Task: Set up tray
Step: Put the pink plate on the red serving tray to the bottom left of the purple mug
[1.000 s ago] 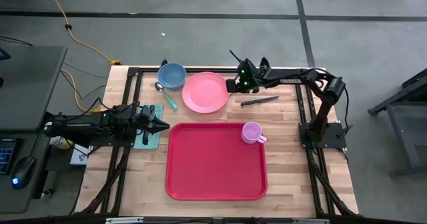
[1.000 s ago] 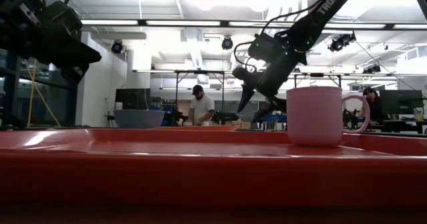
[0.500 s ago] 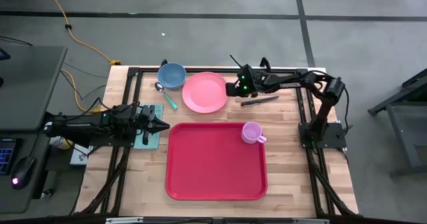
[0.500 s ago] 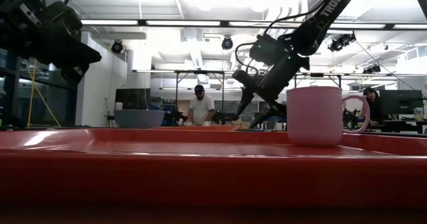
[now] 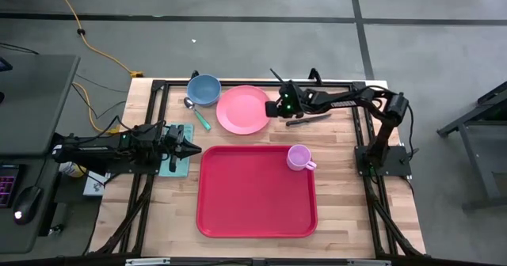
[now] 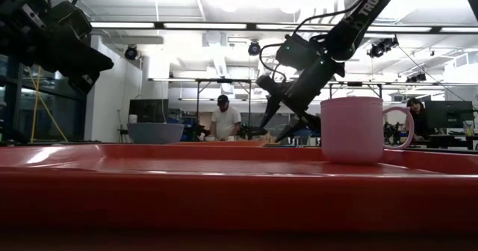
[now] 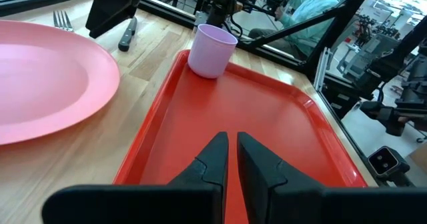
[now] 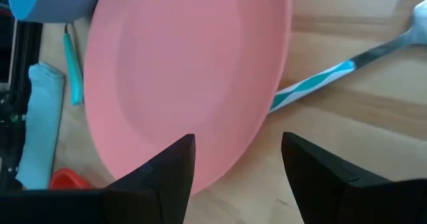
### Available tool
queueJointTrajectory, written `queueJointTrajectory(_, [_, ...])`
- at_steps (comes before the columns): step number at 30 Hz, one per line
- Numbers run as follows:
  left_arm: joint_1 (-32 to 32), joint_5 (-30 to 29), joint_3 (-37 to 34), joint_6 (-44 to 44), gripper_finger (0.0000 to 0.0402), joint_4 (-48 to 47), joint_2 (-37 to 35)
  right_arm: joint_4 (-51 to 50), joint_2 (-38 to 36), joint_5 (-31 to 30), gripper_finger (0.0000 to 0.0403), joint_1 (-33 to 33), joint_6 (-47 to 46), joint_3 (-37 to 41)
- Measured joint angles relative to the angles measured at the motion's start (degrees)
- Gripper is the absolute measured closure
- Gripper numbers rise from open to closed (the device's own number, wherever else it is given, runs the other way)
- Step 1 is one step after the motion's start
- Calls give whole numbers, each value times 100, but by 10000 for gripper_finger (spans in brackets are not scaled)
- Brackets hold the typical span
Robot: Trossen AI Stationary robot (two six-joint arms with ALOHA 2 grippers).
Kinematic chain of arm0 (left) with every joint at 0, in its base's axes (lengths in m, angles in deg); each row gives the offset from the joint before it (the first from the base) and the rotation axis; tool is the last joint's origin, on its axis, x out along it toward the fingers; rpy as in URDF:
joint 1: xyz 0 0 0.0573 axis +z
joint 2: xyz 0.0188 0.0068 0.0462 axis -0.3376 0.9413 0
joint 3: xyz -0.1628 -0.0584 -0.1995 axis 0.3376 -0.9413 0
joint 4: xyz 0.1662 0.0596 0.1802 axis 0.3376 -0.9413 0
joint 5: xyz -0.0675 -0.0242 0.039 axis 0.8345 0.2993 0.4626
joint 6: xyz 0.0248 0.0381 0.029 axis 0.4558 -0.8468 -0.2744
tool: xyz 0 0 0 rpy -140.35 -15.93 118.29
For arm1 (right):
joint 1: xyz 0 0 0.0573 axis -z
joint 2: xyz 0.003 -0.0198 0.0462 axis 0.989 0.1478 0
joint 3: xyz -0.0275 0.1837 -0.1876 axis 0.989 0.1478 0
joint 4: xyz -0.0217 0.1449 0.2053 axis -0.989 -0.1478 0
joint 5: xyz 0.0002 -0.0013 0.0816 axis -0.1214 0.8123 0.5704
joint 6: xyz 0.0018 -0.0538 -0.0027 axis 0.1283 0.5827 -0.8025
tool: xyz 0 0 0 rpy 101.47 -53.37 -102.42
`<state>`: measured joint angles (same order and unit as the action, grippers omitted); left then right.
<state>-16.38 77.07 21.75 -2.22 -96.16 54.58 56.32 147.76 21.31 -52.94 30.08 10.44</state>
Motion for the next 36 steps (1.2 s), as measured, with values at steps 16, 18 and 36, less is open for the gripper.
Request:
queueJointTrajectory(16, [1, 0, 0, 0, 339, 1, 0, -476, 0, -316, 201, -608, -372, -4])
queueJointTrajectory(18, [0, 0, 0, 0, 339, 0, 0, -663, 0, -388, 201, -709, -372, -4])
queueJointTrajectory(36, [-1, -13, 0, 0, 339, -3, 0, -297, 63, -1618, 201, -987, -1011, -4])
